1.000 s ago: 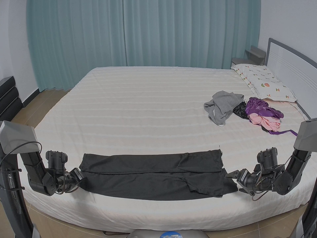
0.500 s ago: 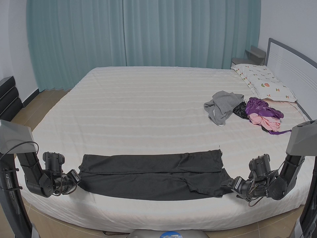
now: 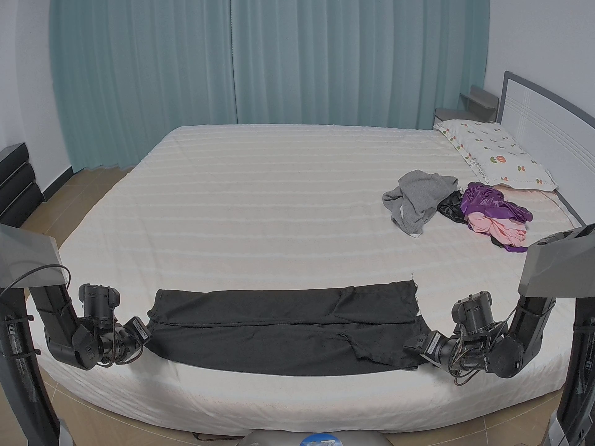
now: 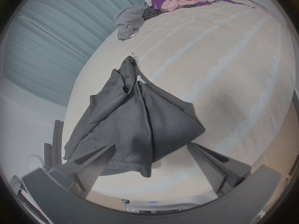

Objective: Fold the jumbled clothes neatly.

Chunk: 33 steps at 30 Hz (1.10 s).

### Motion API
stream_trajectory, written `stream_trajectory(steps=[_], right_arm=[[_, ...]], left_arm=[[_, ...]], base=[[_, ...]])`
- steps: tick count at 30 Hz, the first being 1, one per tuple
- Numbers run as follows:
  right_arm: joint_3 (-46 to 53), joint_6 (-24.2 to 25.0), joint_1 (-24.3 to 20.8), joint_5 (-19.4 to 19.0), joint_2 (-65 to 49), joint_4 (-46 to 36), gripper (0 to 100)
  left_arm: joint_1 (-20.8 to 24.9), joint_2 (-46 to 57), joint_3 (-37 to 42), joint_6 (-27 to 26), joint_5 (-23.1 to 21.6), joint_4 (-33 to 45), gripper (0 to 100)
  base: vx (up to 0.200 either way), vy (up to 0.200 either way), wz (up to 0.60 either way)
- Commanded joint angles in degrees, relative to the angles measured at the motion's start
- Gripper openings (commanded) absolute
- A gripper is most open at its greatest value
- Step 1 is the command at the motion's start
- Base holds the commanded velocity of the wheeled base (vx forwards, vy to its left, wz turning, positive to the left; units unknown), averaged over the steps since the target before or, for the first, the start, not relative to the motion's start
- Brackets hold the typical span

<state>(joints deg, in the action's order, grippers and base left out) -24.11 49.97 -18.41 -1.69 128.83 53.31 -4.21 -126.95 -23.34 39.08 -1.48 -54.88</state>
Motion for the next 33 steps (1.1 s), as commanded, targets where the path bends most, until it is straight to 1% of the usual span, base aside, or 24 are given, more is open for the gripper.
stream_trajectory(steps=[1, 7, 12, 17, 23, 28, 33], right_arm=[[-0.23, -0.05, -0.23, 0.11, 1.78, 1.01, 0], [0.47, -0.05, -0.14, 0.20, 0.98, 1.53, 0], [2.23, 0.13, 0.21, 0.20, -2.88, 1.53, 0], [2.84, 0.22, 0.39, 0.11, -4.38, 1.53, 0], [4.95, 0.04, 0.65, -0.33, -6.22, 1.18, 0], [6.01, -0.40, 1.62, -0.41, -6.93, 0.83, 0], [7.24, -2.24, 1.36, -0.59, -7.37, 0.83, 0]], left_arm=[[-0.01, -0.05, 0.14, 0.03, -0.02, -0.05, 0], [-0.01, 0.04, 0.14, -0.24, -0.02, 0.13, 0], [-0.89, 0.83, 0.14, -0.32, -0.11, 0.13, 0], [-1.33, 2.41, 0.23, -0.41, -0.11, 0.48, 0], [-1.42, 3.64, 1.64, -3.40, -0.11, 0.57, 0], [-1.51, 3.64, 1.99, -4.01, -0.11, 0.65, 0], [-1.95, 3.64, 3.83, -8.15, -0.11, 0.65, 0]], base=[[0.000, 0.000, 0.00], [0.000, 0.000, 0.00], [0.000, 0.000, 0.00], [0.000, 0.000, 0.00], [0.000, 0.000, 0.00], [0.000, 0.000, 0.00], [0.000, 0.000, 0.00]])
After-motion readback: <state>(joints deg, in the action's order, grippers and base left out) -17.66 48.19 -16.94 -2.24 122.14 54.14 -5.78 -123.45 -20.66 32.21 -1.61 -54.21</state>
